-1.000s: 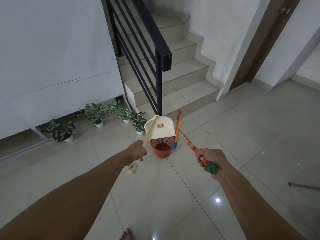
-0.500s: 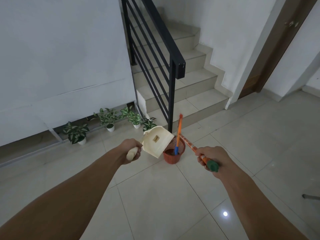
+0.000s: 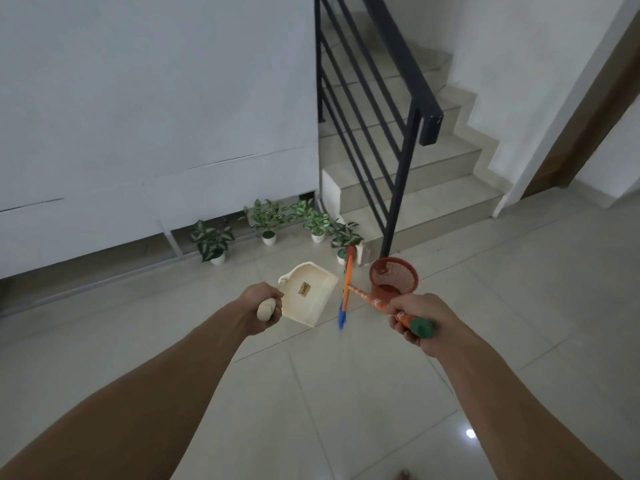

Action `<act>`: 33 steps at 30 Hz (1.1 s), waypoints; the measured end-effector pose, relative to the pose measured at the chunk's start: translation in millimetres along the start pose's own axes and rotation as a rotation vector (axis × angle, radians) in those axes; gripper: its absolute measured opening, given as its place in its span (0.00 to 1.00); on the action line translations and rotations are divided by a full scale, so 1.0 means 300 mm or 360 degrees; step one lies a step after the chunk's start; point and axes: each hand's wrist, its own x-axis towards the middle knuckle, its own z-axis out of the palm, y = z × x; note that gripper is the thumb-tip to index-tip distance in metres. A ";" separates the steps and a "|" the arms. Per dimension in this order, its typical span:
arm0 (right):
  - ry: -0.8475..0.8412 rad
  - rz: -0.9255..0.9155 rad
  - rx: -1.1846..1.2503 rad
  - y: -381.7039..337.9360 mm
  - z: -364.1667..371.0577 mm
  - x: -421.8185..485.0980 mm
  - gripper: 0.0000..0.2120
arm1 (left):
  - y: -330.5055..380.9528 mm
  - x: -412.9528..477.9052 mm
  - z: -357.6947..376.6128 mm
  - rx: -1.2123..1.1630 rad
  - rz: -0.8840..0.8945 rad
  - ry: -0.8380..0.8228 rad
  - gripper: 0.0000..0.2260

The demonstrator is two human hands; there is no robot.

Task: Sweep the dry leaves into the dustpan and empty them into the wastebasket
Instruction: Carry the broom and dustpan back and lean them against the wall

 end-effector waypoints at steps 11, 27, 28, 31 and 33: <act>-0.0302 0.0123 -0.0301 0.124 0.532 0.043 0.13 | -0.152 -0.095 -0.561 -0.0433 -0.0122 0.0284 0.04; -0.0895 0.0151 -0.0934 -0.108 1.487 0.266 0.07 | -0.011 -0.036 -1.320 -0.1072 -0.0166 0.0888 0.05; -0.0931 0.0130 -0.1007 -0.140 1.547 0.278 0.07 | 0.012 -0.032 -1.354 -0.1110 -0.0149 0.0926 0.05; -0.1002 0.0048 -0.1195 -0.216 1.722 0.309 0.07 | 0.069 -0.020 -1.448 -0.1217 -0.0131 0.1053 0.07; -0.1065 0.0032 -0.1284 -0.260 1.831 0.317 0.07 | 0.102 -0.001 -1.515 -0.1249 -0.0118 0.1077 0.08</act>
